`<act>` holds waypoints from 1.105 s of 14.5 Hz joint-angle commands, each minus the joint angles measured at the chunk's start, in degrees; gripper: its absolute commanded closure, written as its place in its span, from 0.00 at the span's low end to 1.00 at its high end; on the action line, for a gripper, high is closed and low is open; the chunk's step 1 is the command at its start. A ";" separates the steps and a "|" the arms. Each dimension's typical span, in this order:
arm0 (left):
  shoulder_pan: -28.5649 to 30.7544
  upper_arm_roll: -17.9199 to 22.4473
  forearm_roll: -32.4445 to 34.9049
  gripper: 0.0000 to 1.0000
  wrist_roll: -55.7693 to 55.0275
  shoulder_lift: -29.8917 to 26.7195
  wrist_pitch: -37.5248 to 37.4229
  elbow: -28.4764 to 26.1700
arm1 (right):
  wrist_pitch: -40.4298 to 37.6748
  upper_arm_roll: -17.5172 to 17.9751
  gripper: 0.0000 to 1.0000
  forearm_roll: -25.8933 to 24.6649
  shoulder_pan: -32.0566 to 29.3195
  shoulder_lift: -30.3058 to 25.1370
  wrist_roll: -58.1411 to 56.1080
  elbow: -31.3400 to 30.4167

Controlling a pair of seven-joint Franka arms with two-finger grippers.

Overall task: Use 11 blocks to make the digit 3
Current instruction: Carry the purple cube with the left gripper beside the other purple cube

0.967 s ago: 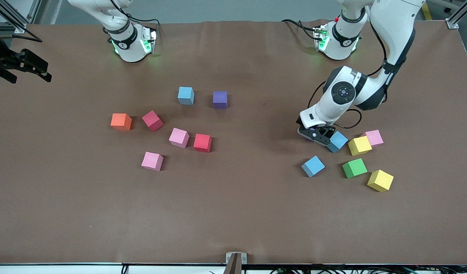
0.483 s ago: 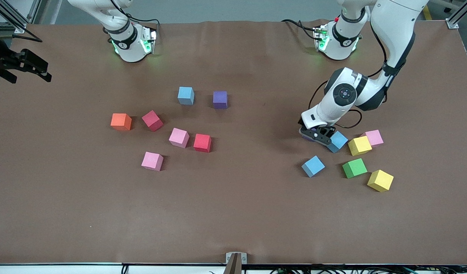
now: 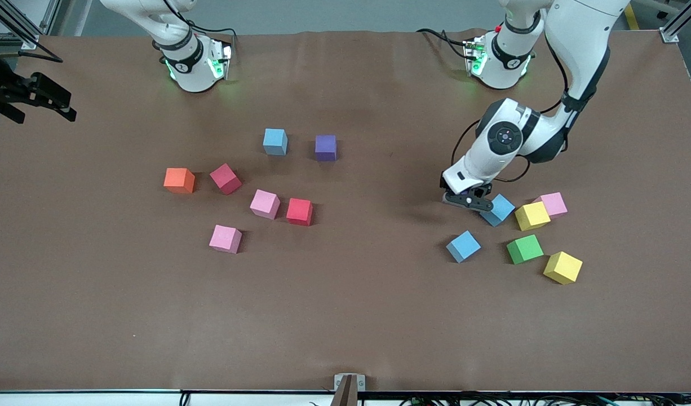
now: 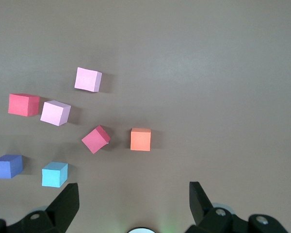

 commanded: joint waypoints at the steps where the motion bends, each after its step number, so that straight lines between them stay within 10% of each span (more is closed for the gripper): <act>1: -3.42 -0.29 1.10 0.59 -9.08 -0.59 -2.31 1.57 | -0.86 0.33 0.00 -0.09 -0.36 -0.63 -0.05 1.14; 16: -27.78 0.33 1.02 0.59 -41.72 11.00 -6.36 16.95 | 3.35 -0.02 0.00 -0.53 -1.24 9.28 -0.58 2.55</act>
